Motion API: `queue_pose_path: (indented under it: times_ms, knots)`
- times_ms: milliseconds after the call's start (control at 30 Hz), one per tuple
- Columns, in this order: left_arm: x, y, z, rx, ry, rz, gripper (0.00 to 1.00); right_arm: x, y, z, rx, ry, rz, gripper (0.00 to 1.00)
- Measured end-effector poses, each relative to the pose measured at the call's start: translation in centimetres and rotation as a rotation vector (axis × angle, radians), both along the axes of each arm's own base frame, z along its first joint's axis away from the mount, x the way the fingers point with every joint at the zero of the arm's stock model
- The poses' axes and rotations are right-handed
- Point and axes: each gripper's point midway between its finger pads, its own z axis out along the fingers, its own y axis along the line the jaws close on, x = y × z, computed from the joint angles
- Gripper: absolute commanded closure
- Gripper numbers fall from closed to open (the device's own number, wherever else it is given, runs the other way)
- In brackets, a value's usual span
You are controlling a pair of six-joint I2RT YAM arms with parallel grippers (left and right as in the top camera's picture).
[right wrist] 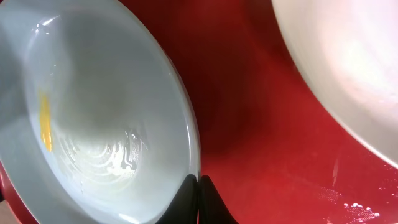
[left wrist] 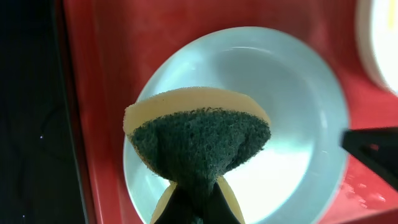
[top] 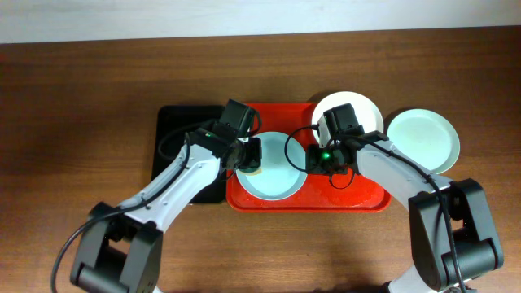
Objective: Clean dirty plates on tray and stack at the side
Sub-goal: 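Carry the sponge right onto the white plate held by the right gripper, then scrub the white plate with the sponge in the left gripper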
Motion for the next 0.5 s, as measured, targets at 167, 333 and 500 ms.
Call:
queue_pose_path:
  times_ms: [167, 333, 500]
  knots:
    - [0.0, 0.1, -2.0, 0.026, 0.034, 0.003, 1.00, 0.0, 0.0, 0.0, 0.000, 0.000, 0.000, 0.96]
    - [-0.1, 0.2, -3.8, 0.046, 0.068, 0.004, 1.00, 0.0, 0.0, 0.0, 0.000, -0.001, 0.001, 0.96]
    - [0.1, 0.1, -5.6, 0.057, 0.089, 0.006, 1.00, -0.1, 0.0, -0.1, 0.002, 0.003, 0.001, 0.96]
